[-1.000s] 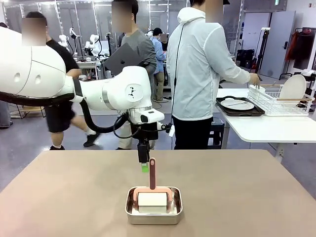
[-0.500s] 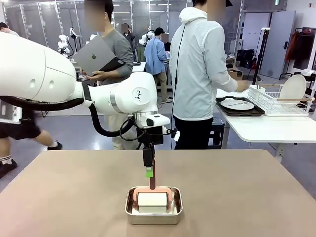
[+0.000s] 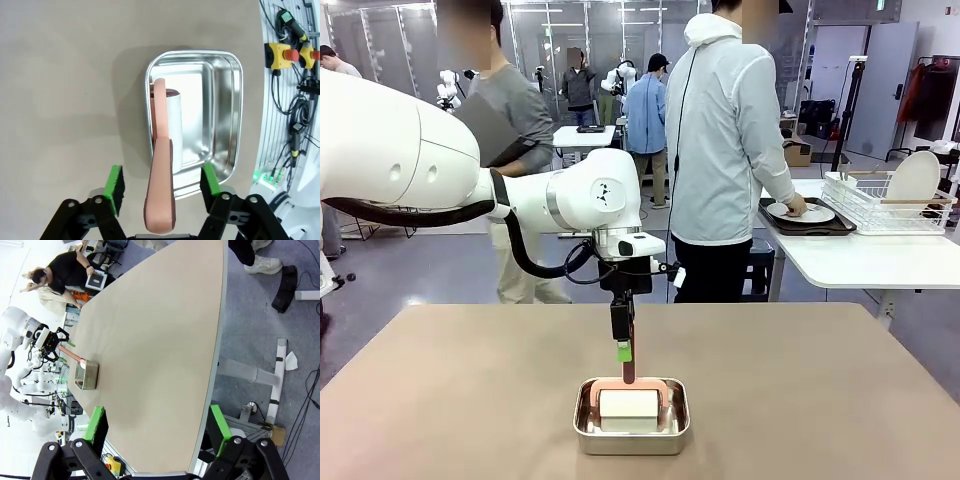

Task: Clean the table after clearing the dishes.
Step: When the right (or left) Handle tray is removed, use the right hand (or left hand) to clean the right (or left) side of the table with the Lint Roller.

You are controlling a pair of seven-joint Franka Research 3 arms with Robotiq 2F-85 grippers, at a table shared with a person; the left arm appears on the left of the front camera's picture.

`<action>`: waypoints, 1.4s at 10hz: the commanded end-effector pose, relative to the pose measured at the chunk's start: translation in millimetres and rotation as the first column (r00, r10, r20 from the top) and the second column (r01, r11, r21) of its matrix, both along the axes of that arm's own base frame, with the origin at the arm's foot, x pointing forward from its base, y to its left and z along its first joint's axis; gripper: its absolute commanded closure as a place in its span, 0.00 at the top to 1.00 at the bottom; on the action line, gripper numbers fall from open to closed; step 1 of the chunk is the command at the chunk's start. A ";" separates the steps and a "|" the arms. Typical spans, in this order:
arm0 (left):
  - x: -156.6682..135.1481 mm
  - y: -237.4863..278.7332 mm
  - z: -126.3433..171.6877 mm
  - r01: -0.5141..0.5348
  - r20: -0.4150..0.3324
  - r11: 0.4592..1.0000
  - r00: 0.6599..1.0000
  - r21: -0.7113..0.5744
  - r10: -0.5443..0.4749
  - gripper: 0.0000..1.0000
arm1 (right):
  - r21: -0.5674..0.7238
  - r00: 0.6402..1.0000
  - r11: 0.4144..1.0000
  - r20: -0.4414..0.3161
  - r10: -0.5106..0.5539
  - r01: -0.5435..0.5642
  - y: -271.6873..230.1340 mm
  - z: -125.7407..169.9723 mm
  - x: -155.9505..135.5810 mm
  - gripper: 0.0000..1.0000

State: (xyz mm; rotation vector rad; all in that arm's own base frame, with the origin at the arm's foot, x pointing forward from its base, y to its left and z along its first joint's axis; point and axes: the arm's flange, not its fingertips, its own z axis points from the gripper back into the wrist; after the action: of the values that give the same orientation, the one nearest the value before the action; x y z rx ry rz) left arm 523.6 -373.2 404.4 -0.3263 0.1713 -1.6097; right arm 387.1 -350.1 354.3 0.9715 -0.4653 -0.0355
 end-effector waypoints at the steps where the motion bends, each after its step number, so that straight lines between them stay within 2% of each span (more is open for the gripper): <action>1: -1.3 -1.4 4.6 -0.007 -0.024 1.000 1.000 0.000 0.007 0.50 | -0.016 1.000 1.000 0.000 0.000 0.000 4.5 1.5 -4.5 1.00; 2: -1.8 -1.2 4.6 -0.007 -0.023 1.000 1.000 -0.001 0.007 0.43 | -0.016 1.000 1.000 0.000 0.000 0.000 4.5 1.5 -4.5 1.00; 5: -3.5 -2.7 5.2 0.000 -0.021 1.000 1.000 -0.011 0.000 0.12 | -0.016 1.000 1.000 0.000 0.000 0.000 4.5 1.5 -4.5 1.00; 7: -5.0 -2.3 7.8 0.001 -0.015 1.000 1.000 -0.011 -0.001 0.00 | -0.016 1.000 1.000 0.000 0.000 0.000 4.5 1.5 -4.5 1.00; 11: -6.3 9.8 15.4 -0.047 -0.014 0.998 0.999 -0.030 0.047 0.02 | -0.016 1.000 1.000 0.000 0.000 0.000 4.5 1.5 -4.5 1.00; 13: -15.4 35.5 45.9 -0.166 0.027 0.985 0.986 -0.039 0.167 0.00 | -0.016 1.000 1.000 0.000 0.000 0.000 4.5 1.5 -4.5 1.00; 14: -26.3 60.4 71.0 -0.267 0.036 0.964 0.963 -0.009 0.267 0.00 | -0.016 1.000 1.000 0.000 0.000 0.000 4.5 1.5 -4.5 1.00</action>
State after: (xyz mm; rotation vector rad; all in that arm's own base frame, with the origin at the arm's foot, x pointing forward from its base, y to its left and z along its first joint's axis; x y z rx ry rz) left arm 518.7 -349.6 448.3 -0.3493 0.1180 -1.4635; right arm 386.9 -350.3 354.4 0.9712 -0.4657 -0.0358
